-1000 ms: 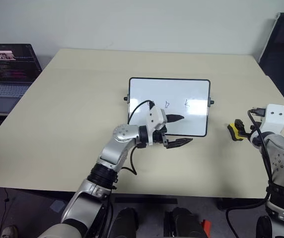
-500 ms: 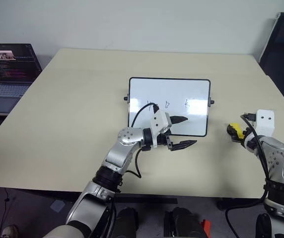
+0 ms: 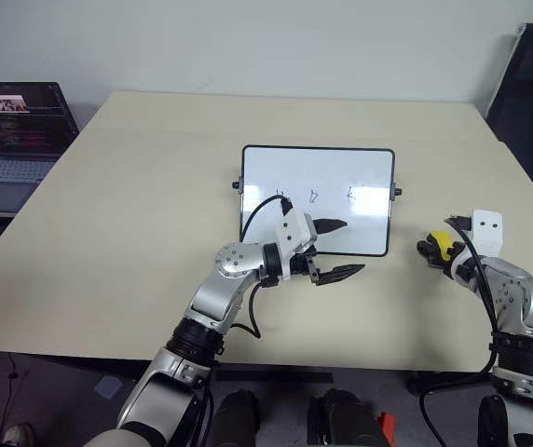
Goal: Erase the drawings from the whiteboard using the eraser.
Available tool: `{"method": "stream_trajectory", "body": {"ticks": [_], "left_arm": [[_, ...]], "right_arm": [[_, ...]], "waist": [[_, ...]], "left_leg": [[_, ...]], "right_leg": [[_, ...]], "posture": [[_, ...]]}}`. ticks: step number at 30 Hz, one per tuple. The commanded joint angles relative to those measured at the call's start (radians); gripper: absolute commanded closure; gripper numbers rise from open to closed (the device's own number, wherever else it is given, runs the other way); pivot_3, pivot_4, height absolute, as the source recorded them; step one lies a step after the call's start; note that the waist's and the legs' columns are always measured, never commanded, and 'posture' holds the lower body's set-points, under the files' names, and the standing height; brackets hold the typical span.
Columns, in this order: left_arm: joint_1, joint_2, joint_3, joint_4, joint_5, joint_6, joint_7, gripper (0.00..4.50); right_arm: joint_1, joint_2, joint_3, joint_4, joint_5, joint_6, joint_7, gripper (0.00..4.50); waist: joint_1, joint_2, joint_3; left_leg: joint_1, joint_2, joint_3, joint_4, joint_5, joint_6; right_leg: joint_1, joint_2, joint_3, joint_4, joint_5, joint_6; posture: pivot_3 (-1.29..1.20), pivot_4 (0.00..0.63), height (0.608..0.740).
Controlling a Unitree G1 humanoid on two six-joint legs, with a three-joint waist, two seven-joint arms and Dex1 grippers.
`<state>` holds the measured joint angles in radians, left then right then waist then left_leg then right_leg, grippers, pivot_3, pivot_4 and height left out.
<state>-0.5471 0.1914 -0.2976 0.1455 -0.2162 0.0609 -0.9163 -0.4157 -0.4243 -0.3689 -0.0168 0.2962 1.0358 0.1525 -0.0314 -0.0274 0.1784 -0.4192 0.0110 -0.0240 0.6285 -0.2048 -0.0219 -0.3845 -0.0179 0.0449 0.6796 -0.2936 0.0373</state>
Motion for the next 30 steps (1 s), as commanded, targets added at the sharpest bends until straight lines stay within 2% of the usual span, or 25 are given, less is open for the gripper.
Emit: {"method": "stream_trajectory", "body": {"ticks": [1,18,21,25,26,29,30], "left_arm": [[-0.005,-0.001,0.012,-0.047,-0.001,-0.001,0.008,0.05],[0.006,0.014,0.017,-0.062,-0.001,-0.002,0.03,0.05],[0.006,0.015,0.015,-0.063,-0.001,-0.002,0.035,0.0],[0.006,0.016,0.014,-0.063,0.0,-0.002,0.038,0.0],[0.006,0.016,0.015,-0.063,0.001,-0.003,0.038,0.0],[-0.002,0.016,0.02,-0.055,0.001,-0.008,0.041,0.0],[-0.005,0.017,0.023,-0.052,0.001,-0.009,0.042,0.0]], "right_arm": [[-0.034,-0.028,-0.003,0.008,-0.005,-0.035,0.007,0.01],[-0.063,-0.049,-0.01,0.089,-0.004,-0.063,0.011,0.01],[-0.061,-0.049,-0.012,0.099,-0.004,-0.073,0.01,0.59],[-0.059,-0.051,-0.014,0.104,-0.004,-0.081,0.007,1.96],[-0.059,-0.051,-0.014,0.105,-0.003,-0.081,0.007,2.45],[-0.06,-0.05,-0.021,0.109,-0.001,-0.084,0.002,3.26],[-0.06,-0.05,-0.021,0.11,-0.001,-0.085,0.002,3.36]], "waist": [[0.0,0.0,0.0],[0.0,0.0,0.0],[0.0,0.0,0.0],[0.0,0.0,0.0],[0.0,0.0,0.0],[0.0,0.0,0.0],[0.0,0.0,0.0]], "left_leg": [[0.0,0.0,0.0,0.0,0.0,0.0],[0.0,0.0,0.0,0.0,0.0,0.0],[0.0,0.0,0.0,0.0,0.0,0.0],[0.0,0.0,0.0,0.0,0.0,0.0],[0.0,0.0,0.0,0.0,0.0,0.0],[0.0,0.0,0.0,0.0,0.0,0.0],[0.0,0.0,0.0,0.0,0.0,0.0]], "right_leg": [[0.0,0.0,0.0,0.0,0.0,0.0],[0.0,0.0,0.0,0.0,0.0,0.0],[0.0,0.0,0.0,0.0,0.0,0.0],[0.0,0.0,0.0,0.0,0.0,0.0],[0.0,0.0,0.0,0.0,0.0,0.0],[0.0,0.0,0.0,0.0,0.0,0.0],[0.0,0.0,0.0,0.0,0.0,0.0]], "posture": [[0.0,0.15,0.74],[0.0,0.15,0.74],[0.0,0.15,0.74],[0.0,0.15,0.74],[0.0,0.15,0.74],[0.0,0.15,0.74],[0.0,0.15,0.74]]}}
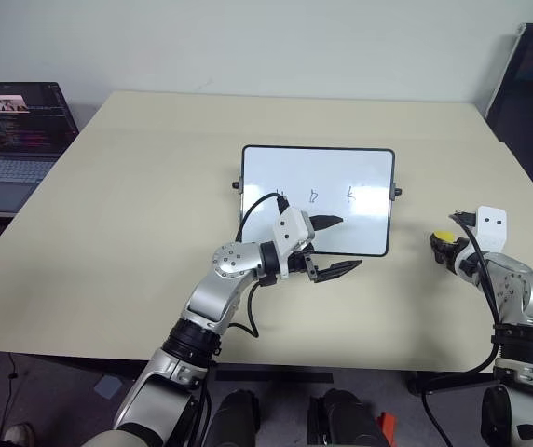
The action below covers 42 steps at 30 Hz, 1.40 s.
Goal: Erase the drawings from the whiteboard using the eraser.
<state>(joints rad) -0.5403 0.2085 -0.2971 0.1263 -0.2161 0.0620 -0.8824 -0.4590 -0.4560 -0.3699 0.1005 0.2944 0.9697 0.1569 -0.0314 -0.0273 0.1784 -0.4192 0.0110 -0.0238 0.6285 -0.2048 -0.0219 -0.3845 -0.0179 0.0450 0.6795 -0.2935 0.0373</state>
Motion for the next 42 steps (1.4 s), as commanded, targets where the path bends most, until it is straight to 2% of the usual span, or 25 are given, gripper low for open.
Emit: {"method": "stream_trajectory", "body": {"ticks": [1,11,23,30,36,42], "left_arm": [[-0.014,0.0,0.023,-0.031,0.0,-0.011,0.008,0.0],[-0.013,0.008,0.03,-0.03,0.015,-0.012,0.026,0.0],[0.036,0.03,0.107,-0.039,0.118,0.024,0.259,0.0],[0.112,0.043,0.141,-0.065,0.208,0.022,0.409,0.0],[0.146,0.04,0.129,-0.091,0.231,0.026,0.433,0.0],[0.114,0.009,0.097,-0.077,0.232,0.003,0.406,0.0]], "right_arm": [[-0.017,-0.018,-0.021,-0.007,0.002,-0.019,-0.004,3.36],[-0.037,-0.018,-0.015,-0.029,-0.014,-0.031,-0.037,3.36],[-0.137,0.044,0.075,-0.167,-0.054,-0.174,-0.082,3.36],[-0.131,0.094,0.171,-0.172,-0.095,-0.342,-0.058,3.36],[-0.141,0.128,0.207,-0.14,-0.112,-0.409,-0.052,3.36],[-0.171,0.156,0.225,-0.091,-0.105,-0.451,-0.025,3.36]], "waist": [[0.0,0.0,0.0],[0.0,0.0,0.0],[0.0,0.001,0.0],[-0.001,0.001,0.0],[0.002,0.001,0.0],[0.002,0.001,0.0]], "left_leg": [[0.0,0.0,0.0,0.0,0.0,0.0],[0.0,0.0,0.0,0.0,0.0,0.0],[0.0,0.0,0.0,0.0,0.0,0.0],[0.0,0.001,-0.001,0.0,0.0,0.0],[-0.001,0.0,-0.001,0.0,0.0,0.0],[0.0,0.0,-0.001,0.0,0.0,0.0]], "right_leg": [[0.0,0.0,0.0,0.0,0.0,0.0],[0.0,0.0,0.0,0.0,0.0,0.0],[-0.001,0.0,0.0,0.0,0.0,0.0],[-0.001,0.0,0.0,0.001,0.0,0.0],[-0.001,-0.001,0.0,0.001,0.0,0.0],[-0.001,-0.001,0.0,0.001,0.0,0.0]], "posture": [[0.0,0.15,0.74],[0.0,0.15,0.74],[0.0,0.15,0.74],[0.0,0.15,0.74],[0.0,0.15,0.74],[0.0,0.15,0.74]]}}
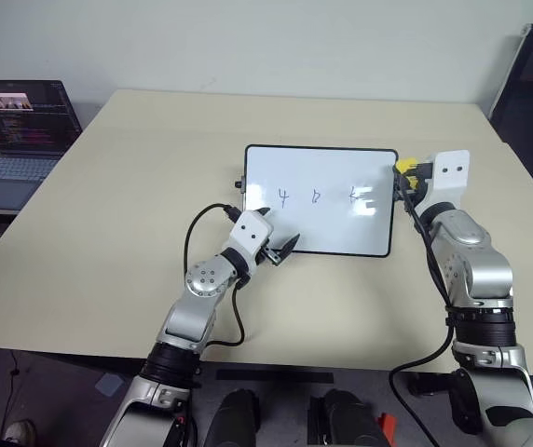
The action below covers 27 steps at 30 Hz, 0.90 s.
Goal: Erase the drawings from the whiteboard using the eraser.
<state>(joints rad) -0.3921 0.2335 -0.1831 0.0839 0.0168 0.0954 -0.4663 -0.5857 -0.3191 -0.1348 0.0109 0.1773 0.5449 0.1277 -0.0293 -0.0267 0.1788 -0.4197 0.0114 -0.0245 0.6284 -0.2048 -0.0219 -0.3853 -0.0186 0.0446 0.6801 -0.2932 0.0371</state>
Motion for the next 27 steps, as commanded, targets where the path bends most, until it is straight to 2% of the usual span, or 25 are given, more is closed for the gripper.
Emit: {"method": "stream_trajectory", "body": {"ticks": [1,7,16,27], "left_arm": [[-0.048,-0.02,-0.019,-0.032,-0.002,-0.031,-0.014,0.0],[-0.116,-0.045,-0.032,0.024,0.008,-0.038,-0.019,0.0],[-0.138,-0.056,-0.037,0.06,0.013,-0.058,-0.024,0.0],[-0.163,-0.075,-0.018,0.042,0.001,-0.037,-0.01,0.0]], "right_arm": [[-0.05,0.027,-0.016,0.007,0.018,-0.024,0.001,3.36],[-0.068,0.062,0.002,0.014,0.015,-0.036,0.016,3.36],[-0.07,0.087,0.014,0.01,0.008,-0.036,0.03,3.36],[-0.058,0.148,0.035,0.006,0.001,0.051,-0.002,3.36]], "waist": [[0.0,0.0,0.0],[0.0,0.0,0.0],[-0.002,0.0,0.0],[-0.002,0.0,0.0]], "left_leg": [[0.0,0.0,0.0,0.0,0.0,0.0],[0.0,0.0,0.0,0.0,0.0,0.0],[0.0,0.0,0.0,0.0,0.0,0.0],[0.0,0.0,0.0,0.0,0.0,0.0]], "right_leg": [[0.0,0.0,0.0,0.0,0.0,0.0],[0.0,0.0,0.0,0.0,0.0,0.0],[0.0,0.0,0.0,0.0,0.0,0.0],[0.0,0.0,0.0,0.001,0.0,0.0]], "posture": [[0.0,0.15,0.74],[0.0,0.15,0.74],[0.0,0.15,0.74],[0.0,0.15,0.74]]}}
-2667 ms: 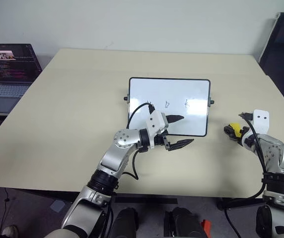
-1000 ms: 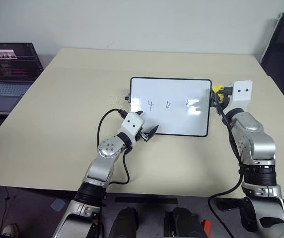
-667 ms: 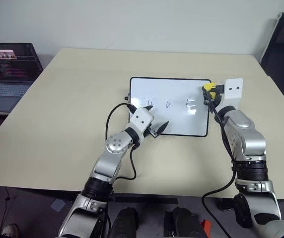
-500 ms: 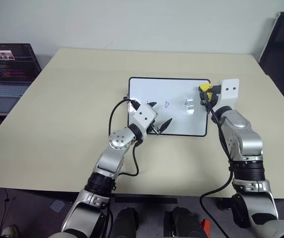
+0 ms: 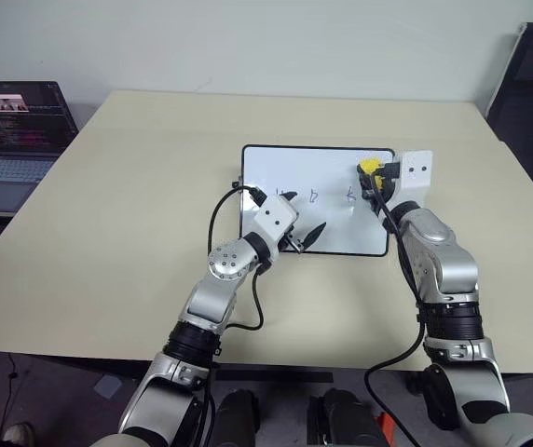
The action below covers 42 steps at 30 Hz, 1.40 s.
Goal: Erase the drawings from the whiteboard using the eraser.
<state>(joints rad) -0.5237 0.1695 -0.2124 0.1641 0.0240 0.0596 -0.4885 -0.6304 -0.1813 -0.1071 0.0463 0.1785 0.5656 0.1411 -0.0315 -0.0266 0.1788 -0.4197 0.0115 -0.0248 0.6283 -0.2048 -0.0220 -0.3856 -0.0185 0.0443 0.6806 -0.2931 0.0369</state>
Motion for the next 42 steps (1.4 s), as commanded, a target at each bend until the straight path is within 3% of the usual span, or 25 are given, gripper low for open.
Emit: {"method": "stream_trajectory", "body": {"ticks": [1,13,27,32,42], "left_arm": [[-0.036,-0.011,0.013,-0.04,-0.007,0.001,0.013,0.0],[-0.052,0.004,0.036,-0.057,-0.006,0.008,0.023,0.0],[-0.031,0.028,0.046,-0.076,-0.007,0.014,0.036,0.0],[-0.03,0.026,0.045,-0.074,-0.006,0.014,0.037,0.0],[-0.049,0.013,0.037,-0.047,-0.003,0.001,0.035,0.0]], "right_arm": [[-0.011,0.013,0.013,-0.032,-0.001,0.037,-0.017,3.36],[0.091,0.038,0.063,-0.122,-0.019,0.202,-0.064,3.36],[0.218,-0.011,0.085,-0.249,-0.024,0.301,-0.035,3.36],[0.192,-0.016,0.063,-0.237,-0.023,0.271,-0.035,3.36],[-0.023,0.016,0.064,-0.043,-0.054,0.029,-0.054,3.36]], "waist": [[0.0,0.0,0.0],[-0.001,0.0,0.0],[0.0,-0.001,-0.001],[0.0,-0.001,-0.001],[0.0,-0.001,0.0]], "left_leg": [[0.0,0.0,0.0,0.0,0.0,0.0],[0.001,0.0,0.0,0.001,0.0,0.0],[0.003,0.0,-0.001,0.001,0.0,0.0],[0.004,0.0,-0.001,0.002,0.0,0.0],[0.002,0.0,0.0,0.0,0.001,0.001]], "right_leg": [[0.0,0.0,0.0,0.0,0.0,0.0],[0.001,0.0,0.0,0.001,0.0,0.0],[0.004,0.0,0.0,0.0,0.0,0.0],[0.005,0.0,-0.001,0.0,0.0,0.001],[0.002,0.0,0.0,-0.001,0.0,0.001]], "posture": [[0.0,0.15,0.74],[0.0,0.15,0.74],[0.0,0.15,0.74],[0.0,0.15,0.74],[0.0,0.15,0.74]]}}
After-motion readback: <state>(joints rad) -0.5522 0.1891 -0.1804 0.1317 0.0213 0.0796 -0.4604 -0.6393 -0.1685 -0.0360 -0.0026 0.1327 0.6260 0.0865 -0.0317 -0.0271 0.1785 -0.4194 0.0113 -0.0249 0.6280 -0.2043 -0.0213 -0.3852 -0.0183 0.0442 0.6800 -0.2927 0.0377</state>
